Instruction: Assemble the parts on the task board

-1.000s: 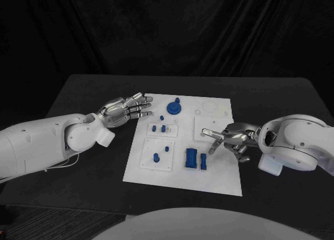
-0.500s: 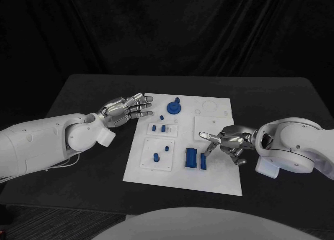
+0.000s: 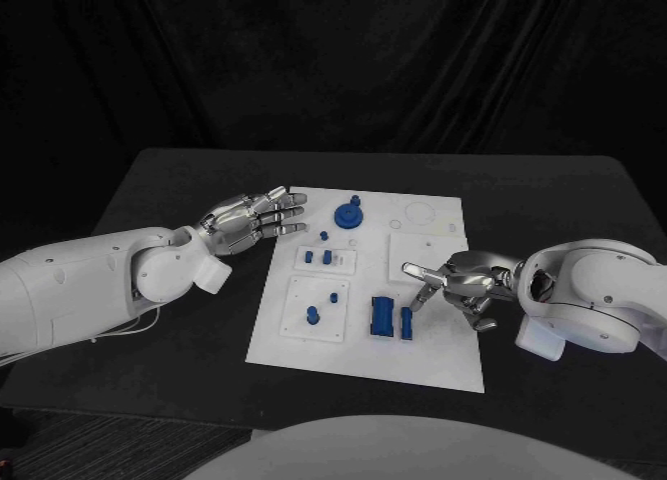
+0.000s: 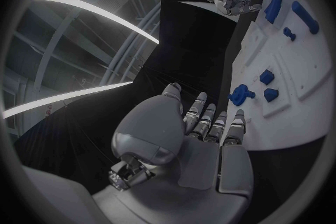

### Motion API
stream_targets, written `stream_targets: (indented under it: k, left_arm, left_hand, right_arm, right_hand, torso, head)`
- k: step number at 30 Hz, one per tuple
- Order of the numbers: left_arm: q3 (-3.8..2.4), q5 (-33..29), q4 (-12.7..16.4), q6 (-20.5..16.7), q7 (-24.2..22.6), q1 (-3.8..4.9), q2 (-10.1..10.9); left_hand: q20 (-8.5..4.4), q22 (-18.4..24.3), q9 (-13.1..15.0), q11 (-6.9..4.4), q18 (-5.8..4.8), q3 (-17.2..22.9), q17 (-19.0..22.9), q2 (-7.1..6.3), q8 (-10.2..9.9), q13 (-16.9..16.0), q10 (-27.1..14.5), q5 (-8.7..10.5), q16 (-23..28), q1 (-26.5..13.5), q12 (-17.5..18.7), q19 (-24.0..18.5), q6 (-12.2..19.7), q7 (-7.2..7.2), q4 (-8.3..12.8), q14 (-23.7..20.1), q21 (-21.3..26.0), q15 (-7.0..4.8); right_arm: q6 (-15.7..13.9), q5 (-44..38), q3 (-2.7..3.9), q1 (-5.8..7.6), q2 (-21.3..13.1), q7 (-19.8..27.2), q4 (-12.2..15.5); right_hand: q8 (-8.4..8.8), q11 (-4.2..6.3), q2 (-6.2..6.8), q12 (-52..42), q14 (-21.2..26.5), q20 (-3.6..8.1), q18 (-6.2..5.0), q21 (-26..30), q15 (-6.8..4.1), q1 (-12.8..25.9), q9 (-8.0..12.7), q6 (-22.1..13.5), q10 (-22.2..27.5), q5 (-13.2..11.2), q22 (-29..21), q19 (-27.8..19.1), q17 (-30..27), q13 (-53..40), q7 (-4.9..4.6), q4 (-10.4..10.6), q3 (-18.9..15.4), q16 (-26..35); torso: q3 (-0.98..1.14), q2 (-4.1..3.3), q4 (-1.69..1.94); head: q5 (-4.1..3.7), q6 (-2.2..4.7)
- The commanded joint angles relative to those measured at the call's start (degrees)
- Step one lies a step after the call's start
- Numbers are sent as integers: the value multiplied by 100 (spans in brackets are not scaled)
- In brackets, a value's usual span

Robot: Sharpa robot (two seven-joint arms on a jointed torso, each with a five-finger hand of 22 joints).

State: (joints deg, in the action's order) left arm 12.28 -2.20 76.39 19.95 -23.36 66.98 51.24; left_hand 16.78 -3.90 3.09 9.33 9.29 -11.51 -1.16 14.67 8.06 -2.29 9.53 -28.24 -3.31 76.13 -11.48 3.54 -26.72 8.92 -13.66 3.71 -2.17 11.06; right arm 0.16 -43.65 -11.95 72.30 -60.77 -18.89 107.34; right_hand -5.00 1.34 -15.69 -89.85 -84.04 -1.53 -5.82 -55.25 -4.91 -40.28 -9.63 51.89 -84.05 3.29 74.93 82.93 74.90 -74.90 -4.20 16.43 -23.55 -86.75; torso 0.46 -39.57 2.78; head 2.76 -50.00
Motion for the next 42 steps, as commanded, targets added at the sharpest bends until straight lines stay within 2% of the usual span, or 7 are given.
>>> stream_targets:
  k: [1, 10, 23, 34, 42]
  left_arm:
    - [-4, 4, 6, 47, -97, -14, -12]
    - [-4, 4, 11, 39, -100, -15, 8]
    - [-4, 4, 6, 51, -100, -17, -1]
    - [-4, 4, 8, 61, -91, -20, 0]
    - [-4, 4, 6, 61, -85, -21, 4]
  left_hand:
    - [3, -2, 4, -8, -10, 26, -5, 18, 21, -1, -3, -28, -26, 27, 6, 36, -18, 118, 12, 16, -16, 1]
    - [3, -4, 4, -7, -10, 29, -5, 19, 21, -1, -3, -32, -27, 30, 5, 38, -18, 117, 16, 17, -18, 1]
    - [4, -4, 3, -5, -11, 35, -5, 19, 20, -1, -6, -39, -26, 38, 8, 39, -10, 115, 26, 15, -18, 2]
    - [5, -4, 2, -4, -11, 39, -5, 19, 18, -1, -6, -45, -28, 43, 7, 40, -2, 115, 33, 17, -18, 3]
    - [5, -5, 1, -3, -11, 44, -6, 20, 18, -1, -7, -53, -28, 50, 7, 42, 0, 114, 43, 18, -20, 5]
  right_arm:
    - [-55, -125, 2, -16, 21, 30, 19]
    - [123, -386, 2, -77, 54, -85, 6]
    - [52, -524, 2, -134, 89, -78, -53]
    - [475, -559, 1, -165, 118, -420, -91]
    - [643, -562, 1, -175, 116, -563, -95]
  right_hand:
    - [0, 17, -6, -15, -432, 32, -24, -8, -17, -71, 23, 5, -595, 23, 695, -2, 579, -1510, 19, 7, -45, -21]
    - [112, 54, -39, -15, -436, 50, -25, -16, -45, -143, 132, -199, -595, 11, 696, -1, 599, -1510, 68, 18, -130, -29]
    - [140, 112, -79, -15, -433, 88, -32, 20, -90, -252, 302, -534, -595, 41, 688, -10, 586, -1510, 142, 12, -175, -23]
    - [133, 115, -87, -15, -435, 96, -29, 3, -97, -296, 326, -569, -595, 70, 692, -4, 597, -1510, 136, 4, -158, -28]
    - [119, 103, -87, -15, -434, 98, -33, 38, -92, -357, 345, -580, -595, 107, 684, -10, 591, -1510, 112, -6, -133, -26]
  torso:
    - [0, 0, 0]
    - [0, 1, 1]
    - [0, 1, 0]
    - [-2, 2, 1]
    - [0, 1, 0]
  head:
    - [-14, 0]
    - [-2, 0]
    - [-8, 0]
    - [6, 0]
    - [4, 0]
